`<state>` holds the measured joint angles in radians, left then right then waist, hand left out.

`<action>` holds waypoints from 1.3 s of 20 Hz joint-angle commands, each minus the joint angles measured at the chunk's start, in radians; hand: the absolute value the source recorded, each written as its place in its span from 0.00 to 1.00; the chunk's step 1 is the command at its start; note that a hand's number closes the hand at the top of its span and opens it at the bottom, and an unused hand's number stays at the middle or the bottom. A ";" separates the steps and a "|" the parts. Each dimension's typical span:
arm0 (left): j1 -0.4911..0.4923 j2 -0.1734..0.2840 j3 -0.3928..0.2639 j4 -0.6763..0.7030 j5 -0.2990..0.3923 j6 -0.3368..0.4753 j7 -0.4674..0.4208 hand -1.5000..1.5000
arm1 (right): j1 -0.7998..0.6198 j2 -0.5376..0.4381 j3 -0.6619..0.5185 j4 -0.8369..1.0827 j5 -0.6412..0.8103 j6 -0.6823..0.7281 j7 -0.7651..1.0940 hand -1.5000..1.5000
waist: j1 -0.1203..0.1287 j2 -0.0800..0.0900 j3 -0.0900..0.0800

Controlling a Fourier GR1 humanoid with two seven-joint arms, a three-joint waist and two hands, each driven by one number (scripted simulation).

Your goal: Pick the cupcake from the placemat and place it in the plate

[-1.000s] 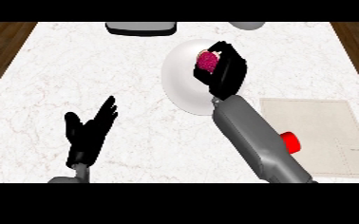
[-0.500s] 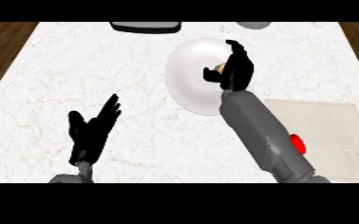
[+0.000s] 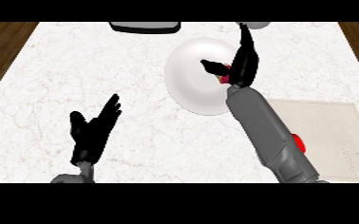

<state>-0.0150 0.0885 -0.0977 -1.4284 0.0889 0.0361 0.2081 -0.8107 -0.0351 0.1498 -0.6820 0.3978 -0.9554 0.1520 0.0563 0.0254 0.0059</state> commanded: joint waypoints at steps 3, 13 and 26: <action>-0.039 -0.001 0.028 0.015 0.008 0.019 0.038 0.50 | 0.089 0.018 -0.175 -0.044 -0.230 0.035 -0.331 0.00 | -0.023 -0.007 -0.002; 0.019 0.011 0.042 0.032 -0.006 0.012 0.005 0.50 | 0.328 0.007 -0.163 -0.219 -0.366 0.422 -0.482 0.00 | -0.065 -0.028 -0.006; 0.078 -0.003 0.040 -0.039 0.001 -0.008 0.018 0.50 | 0.793 -0.098 0.034 -0.703 -0.225 0.508 -0.334 0.00 | -0.063 -0.029 -0.006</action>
<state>0.0407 0.0859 -0.0541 -1.4433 0.0855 0.0350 0.1968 -0.1568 -0.1133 0.1240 -1.2356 0.1224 -0.4455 -0.2287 -0.0056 -0.0040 0.0014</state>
